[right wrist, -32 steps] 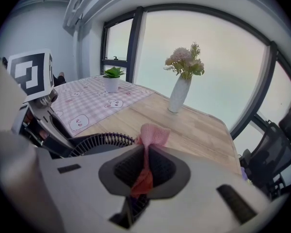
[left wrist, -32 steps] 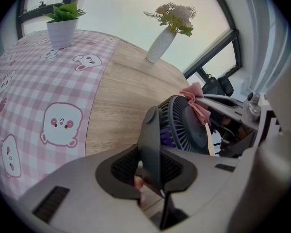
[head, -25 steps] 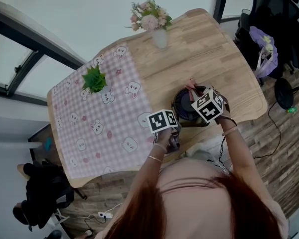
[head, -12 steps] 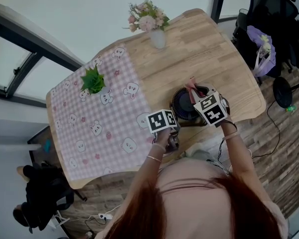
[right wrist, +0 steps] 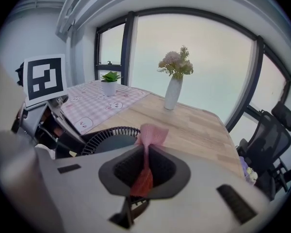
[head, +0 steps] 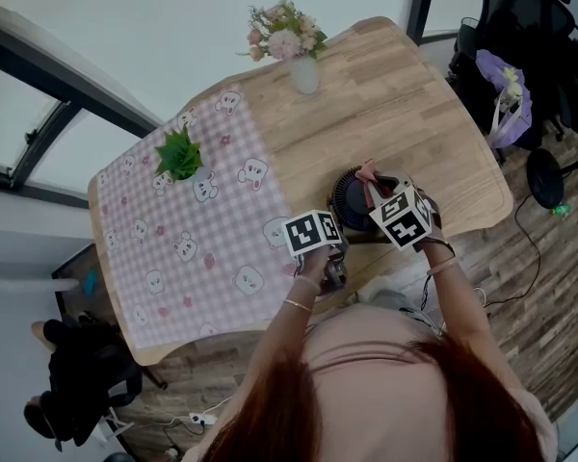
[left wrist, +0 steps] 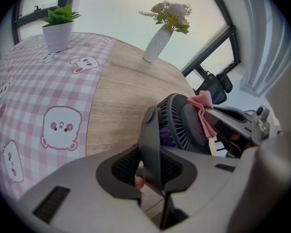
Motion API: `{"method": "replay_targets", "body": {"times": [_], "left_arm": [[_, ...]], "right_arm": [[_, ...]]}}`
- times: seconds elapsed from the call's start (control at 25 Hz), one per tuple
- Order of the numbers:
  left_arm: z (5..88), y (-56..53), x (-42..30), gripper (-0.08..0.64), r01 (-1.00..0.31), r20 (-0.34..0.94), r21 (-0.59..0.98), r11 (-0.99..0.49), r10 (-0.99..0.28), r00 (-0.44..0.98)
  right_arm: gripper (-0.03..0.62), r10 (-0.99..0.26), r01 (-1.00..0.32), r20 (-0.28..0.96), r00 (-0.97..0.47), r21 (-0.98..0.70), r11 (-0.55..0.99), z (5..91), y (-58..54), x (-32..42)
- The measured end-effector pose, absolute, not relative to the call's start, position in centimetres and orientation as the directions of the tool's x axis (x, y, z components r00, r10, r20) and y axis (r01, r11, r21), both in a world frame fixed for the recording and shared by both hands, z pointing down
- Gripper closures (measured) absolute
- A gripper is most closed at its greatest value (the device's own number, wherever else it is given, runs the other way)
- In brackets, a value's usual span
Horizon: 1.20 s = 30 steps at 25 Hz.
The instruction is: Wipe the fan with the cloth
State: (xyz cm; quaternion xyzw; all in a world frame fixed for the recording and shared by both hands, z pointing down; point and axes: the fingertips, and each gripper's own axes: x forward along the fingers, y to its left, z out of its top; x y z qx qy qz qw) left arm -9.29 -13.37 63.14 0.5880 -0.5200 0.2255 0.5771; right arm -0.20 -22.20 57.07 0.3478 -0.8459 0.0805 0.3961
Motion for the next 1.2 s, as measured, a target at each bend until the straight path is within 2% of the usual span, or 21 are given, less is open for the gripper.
{"method": "replay_targets", "body": {"times": [1.2], "left_arm": [[63.2, -13.3, -9.2, 0.474, -0.872, 0.864, 0.444, 0.206, -0.356, 0.355]], "right_arm": [[0.569, -0.541, -0.695, 0.717, -0.440, 0.109, 0.710, 57.2, -18.2, -0.1]]}}
